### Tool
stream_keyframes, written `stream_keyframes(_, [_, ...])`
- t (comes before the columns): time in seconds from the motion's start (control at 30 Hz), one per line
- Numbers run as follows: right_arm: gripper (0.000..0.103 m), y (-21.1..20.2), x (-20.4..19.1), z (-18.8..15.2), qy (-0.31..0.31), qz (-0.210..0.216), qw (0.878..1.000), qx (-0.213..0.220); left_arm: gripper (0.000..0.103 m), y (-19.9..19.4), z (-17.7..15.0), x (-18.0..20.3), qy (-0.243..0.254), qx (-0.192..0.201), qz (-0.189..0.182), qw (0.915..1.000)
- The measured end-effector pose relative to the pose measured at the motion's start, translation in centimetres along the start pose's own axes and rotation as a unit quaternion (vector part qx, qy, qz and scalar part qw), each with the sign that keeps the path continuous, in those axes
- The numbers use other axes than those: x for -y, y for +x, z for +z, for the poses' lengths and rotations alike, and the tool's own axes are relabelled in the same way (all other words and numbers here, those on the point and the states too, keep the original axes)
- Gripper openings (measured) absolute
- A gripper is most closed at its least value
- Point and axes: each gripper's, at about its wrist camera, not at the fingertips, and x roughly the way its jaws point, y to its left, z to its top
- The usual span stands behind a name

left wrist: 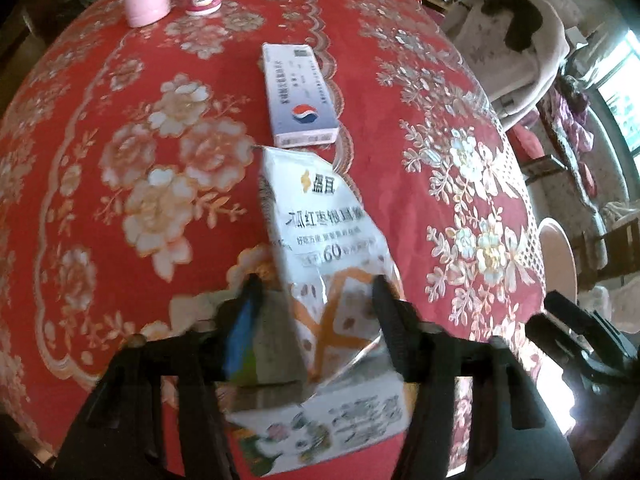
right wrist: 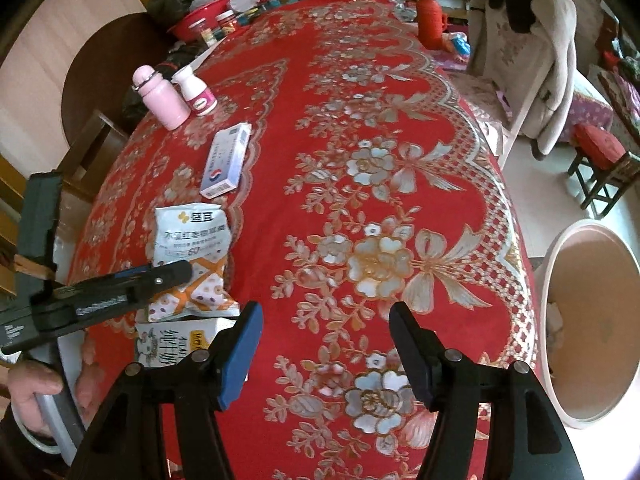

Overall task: Collect trash
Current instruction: 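Grasp the white snack wrapper with the left tool while the right tool grasps the milk carton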

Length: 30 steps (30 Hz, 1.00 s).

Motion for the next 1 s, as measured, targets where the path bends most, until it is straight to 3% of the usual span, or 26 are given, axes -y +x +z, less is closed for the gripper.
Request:
stream_keyframes(0.1, [0.063,0.2,0.6,-0.1,0.006,0.005,1.0,-0.004,0.009,0.0,0.5,0.1,-0.002,0.011,-0.008,0.9999])
stream_keyframes(0.17, [0.063,0.3,0.7,-0.1,0.005,0.012,1.0,-0.007,0.004,-0.5,0.8,-0.1,-0.005,0.017,-0.021,0.9996])
stream_keyframes(0.37, [0.063,1.5,-0.9,-0.2,-0.013,0.053,0.998,-0.024,0.004,-4.7,1.4,-2.8,-0.03,0.064,-0.025,0.9972])
stream_keyframes(0.6, [0.063,4.9,-4.1,1.1,-0.05,0.045,0.997,-0.038,0.004,-8.8,0.1,-6.3,-0.047,0.105,-0.005,0.9933])
stream_keyframes(0.73, [0.063,6.2,-5.2,0.6,-0.064,0.05,0.994,-0.075,0.004,-9.8,-1.2,-8.2,-0.055,0.11,0.004,0.9925])
stream_keyframes(0.9, [0.063,5.3,-6.9,-2.8,-0.098,0.069,0.986,-0.115,0.004,-10.2,-2.4,-10.7,-0.074,0.107,0.003,0.9915])
stream_keyframes(1.0, [0.063,3.7,-7.4,-3.7,-0.103,0.076,0.987,-0.096,0.004,-10.4,-3.1,-11.7,-0.081,0.107,0.006,0.9909])
